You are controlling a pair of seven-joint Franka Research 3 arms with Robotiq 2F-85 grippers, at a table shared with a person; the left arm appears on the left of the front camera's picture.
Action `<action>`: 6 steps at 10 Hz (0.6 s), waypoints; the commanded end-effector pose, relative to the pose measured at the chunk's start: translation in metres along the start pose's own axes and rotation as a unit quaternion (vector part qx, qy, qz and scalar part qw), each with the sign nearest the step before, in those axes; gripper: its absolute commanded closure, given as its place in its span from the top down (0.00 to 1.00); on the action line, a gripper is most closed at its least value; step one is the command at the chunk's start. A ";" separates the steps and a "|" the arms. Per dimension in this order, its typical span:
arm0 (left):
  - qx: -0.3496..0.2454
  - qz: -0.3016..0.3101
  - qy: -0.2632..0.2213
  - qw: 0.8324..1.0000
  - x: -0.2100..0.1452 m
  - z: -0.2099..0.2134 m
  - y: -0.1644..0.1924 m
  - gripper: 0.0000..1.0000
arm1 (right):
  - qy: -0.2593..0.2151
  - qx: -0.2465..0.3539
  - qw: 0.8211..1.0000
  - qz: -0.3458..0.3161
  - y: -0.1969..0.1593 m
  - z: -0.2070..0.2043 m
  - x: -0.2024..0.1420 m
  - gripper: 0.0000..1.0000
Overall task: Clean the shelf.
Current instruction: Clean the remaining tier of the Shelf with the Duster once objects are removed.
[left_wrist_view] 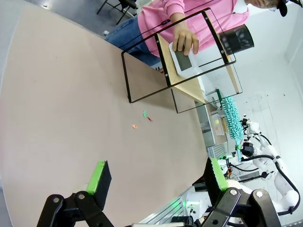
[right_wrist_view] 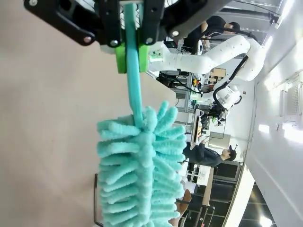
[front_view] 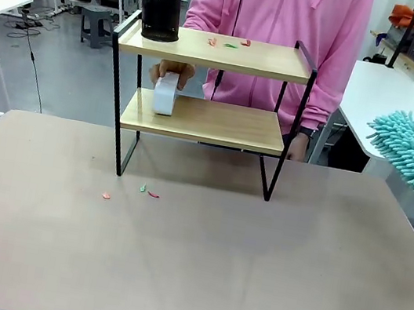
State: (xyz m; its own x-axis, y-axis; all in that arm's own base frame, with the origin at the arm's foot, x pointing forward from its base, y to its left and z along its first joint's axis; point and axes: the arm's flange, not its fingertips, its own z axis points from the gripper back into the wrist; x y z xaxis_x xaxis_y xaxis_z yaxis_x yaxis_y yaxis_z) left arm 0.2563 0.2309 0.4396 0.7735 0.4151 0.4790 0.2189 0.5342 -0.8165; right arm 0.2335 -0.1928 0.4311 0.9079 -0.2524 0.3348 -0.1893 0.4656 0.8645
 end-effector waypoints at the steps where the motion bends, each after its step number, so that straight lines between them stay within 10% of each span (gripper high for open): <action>1: -0.008 -0.010 -0.009 1.000 0.000 -0.001 0.000 1.00 | 0.004 0.002 1.000 0.011 0.000 0.000 -0.002 0.12; 6: -0.008 -0.010 -0.009 1.000 0.000 -0.001 0.000 1.00 | 0.004 0.002 1.000 0.011 0.000 0.000 -0.002 0.12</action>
State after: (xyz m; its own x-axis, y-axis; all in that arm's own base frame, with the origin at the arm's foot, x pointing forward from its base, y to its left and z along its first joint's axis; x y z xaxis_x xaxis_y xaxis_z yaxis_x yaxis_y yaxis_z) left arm 0.2563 0.2309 0.4396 0.7735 0.4151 0.4790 0.2189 0.5343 -0.8165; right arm 0.2335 -0.1928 0.4311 0.9079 -0.2524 0.3348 -0.1893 0.4656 0.8645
